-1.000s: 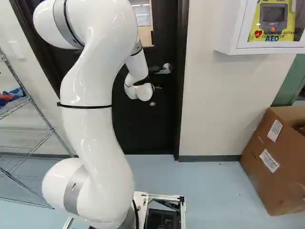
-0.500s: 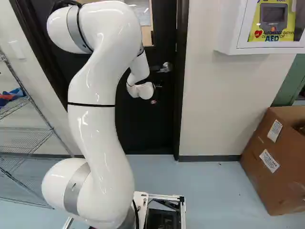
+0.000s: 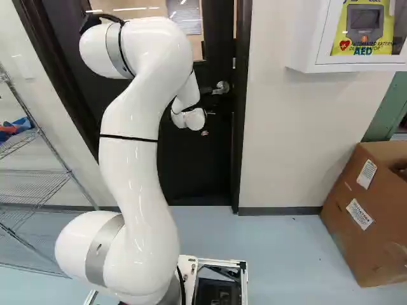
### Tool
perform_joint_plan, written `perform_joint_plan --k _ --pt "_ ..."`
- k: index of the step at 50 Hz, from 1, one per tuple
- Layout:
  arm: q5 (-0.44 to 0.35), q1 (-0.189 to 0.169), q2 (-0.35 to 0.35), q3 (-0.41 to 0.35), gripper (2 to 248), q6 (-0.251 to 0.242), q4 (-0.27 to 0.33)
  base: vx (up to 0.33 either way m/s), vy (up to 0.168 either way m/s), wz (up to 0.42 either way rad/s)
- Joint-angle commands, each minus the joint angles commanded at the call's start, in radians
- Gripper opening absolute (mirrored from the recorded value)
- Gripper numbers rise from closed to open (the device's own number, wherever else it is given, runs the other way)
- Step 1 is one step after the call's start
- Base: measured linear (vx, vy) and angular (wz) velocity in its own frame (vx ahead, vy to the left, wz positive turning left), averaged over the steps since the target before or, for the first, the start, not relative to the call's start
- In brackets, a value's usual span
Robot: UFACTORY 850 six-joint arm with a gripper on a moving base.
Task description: Open the door and move inside
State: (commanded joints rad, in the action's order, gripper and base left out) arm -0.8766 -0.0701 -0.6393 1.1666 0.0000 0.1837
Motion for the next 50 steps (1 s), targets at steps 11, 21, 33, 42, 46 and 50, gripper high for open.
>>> perform_joint_plan --k 11,21,33,42,46,50 --pt "0.0 0.012 -0.039 0.053 247 0.0 -0.005 0.0 0.0 0.0" --pt "0.0 0.022 -0.073 0.1 247 0.0 -0.023 0.0 0.0 0.0" --pt "0.0 0.035 -0.108 0.149 247 0.0 -0.054 0.0 0.0 0.0" --pt "0.0 0.044 -0.132 0.182 247 0.0 -0.08 0.0 0.0 0.0" --pt "0.0 0.048 -0.141 0.195 247 0.0 -0.091 0.0 0.0 0.0" --pt "0.0 0.053 -0.15 0.208 247 0.0 -0.101 0.0 0.0 0.0"
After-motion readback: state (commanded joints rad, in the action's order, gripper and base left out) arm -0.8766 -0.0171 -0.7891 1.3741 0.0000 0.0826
